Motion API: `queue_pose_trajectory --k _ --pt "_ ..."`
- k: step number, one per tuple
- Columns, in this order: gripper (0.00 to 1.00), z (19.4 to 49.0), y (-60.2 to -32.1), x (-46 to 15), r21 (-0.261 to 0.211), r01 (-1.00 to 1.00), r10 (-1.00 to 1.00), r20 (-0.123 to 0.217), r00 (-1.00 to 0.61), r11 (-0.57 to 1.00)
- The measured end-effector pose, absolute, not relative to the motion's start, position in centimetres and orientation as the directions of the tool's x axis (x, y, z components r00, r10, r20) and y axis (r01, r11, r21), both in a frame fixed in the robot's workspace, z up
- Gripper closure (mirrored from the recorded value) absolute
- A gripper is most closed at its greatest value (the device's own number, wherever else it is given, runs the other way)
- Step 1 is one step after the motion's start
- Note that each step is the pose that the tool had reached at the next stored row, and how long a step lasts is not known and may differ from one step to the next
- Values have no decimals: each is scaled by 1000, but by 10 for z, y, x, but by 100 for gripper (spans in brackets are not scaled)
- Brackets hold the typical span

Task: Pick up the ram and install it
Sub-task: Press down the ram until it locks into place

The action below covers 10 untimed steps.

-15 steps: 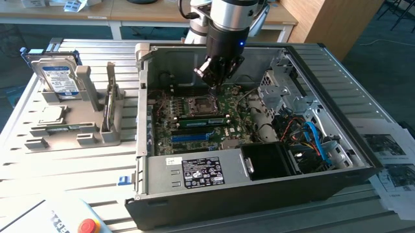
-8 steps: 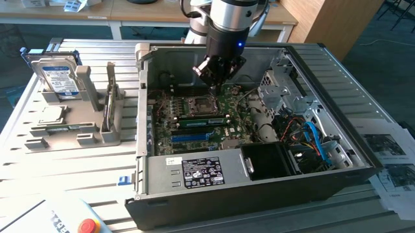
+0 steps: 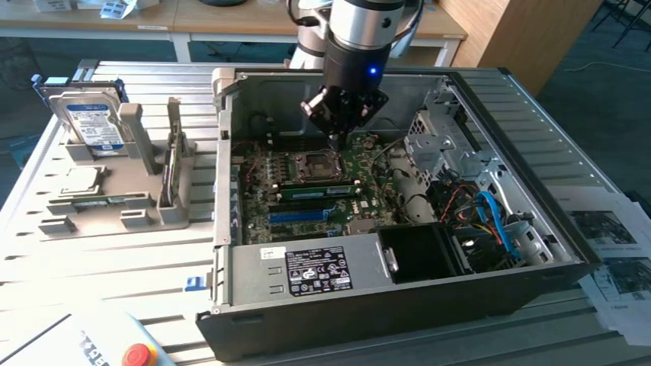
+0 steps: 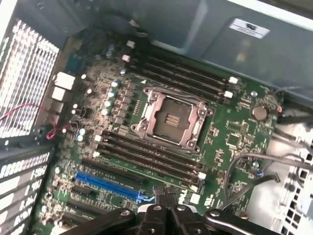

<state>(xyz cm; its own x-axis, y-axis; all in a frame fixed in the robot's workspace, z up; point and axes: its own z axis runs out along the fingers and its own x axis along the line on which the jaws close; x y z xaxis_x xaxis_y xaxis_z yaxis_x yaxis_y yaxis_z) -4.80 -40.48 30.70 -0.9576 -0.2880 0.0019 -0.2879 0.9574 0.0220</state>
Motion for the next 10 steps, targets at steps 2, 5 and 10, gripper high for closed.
queue_pose_trajectory --k 2,5,10 --pt "90 307 -405 -48 22 -258 -258 2 -966 966" --pt "90 307 -405 -48 22 -211 -211 2 -977 977" --pt "90 306 -405 -48 22 -133 -133 2 -991 991"
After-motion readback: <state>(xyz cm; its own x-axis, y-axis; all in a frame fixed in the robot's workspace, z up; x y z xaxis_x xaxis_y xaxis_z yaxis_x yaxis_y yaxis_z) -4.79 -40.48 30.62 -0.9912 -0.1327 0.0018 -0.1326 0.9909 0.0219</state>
